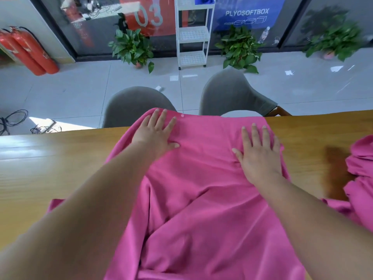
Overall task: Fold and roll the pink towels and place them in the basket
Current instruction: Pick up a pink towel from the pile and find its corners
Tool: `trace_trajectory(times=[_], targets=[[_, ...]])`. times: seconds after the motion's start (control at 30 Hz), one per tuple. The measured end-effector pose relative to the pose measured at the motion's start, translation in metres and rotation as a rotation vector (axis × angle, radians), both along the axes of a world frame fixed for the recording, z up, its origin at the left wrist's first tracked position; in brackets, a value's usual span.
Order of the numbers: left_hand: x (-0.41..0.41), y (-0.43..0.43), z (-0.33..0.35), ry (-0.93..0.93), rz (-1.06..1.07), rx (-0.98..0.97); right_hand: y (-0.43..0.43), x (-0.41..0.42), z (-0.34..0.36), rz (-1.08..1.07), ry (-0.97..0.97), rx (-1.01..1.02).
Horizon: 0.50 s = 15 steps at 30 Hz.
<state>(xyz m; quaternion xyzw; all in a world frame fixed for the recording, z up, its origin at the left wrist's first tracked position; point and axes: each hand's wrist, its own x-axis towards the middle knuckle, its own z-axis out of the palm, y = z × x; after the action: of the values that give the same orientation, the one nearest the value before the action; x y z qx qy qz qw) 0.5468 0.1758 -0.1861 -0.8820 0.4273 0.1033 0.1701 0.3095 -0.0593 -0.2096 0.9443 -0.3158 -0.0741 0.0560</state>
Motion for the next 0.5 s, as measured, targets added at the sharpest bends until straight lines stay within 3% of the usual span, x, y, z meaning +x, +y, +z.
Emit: trace_trajectory(times=[0.1, 0.2, 0.37, 0.5], targets=[[-0.061, 0.01, -0.005, 0.077, 0.184, -0.266, 0.053, -0.023, 0.008, -0.052, -0.168, 0.057], [-0.135, 0.044, -0.018, 0.128, 0.221, -0.443, 0.118, -0.068, 0.005, -0.035, -0.253, 0.126], [-0.238, 0.115, -0.024, 0.131, 0.115, -0.45, 0.204, -0.164, 0.002, -0.017, -0.2, 0.2], [-0.285, 0.166, -0.021, 0.132, 0.152, -0.4, 0.239, -0.239, 0.0, -0.042, -0.097, 0.246]])
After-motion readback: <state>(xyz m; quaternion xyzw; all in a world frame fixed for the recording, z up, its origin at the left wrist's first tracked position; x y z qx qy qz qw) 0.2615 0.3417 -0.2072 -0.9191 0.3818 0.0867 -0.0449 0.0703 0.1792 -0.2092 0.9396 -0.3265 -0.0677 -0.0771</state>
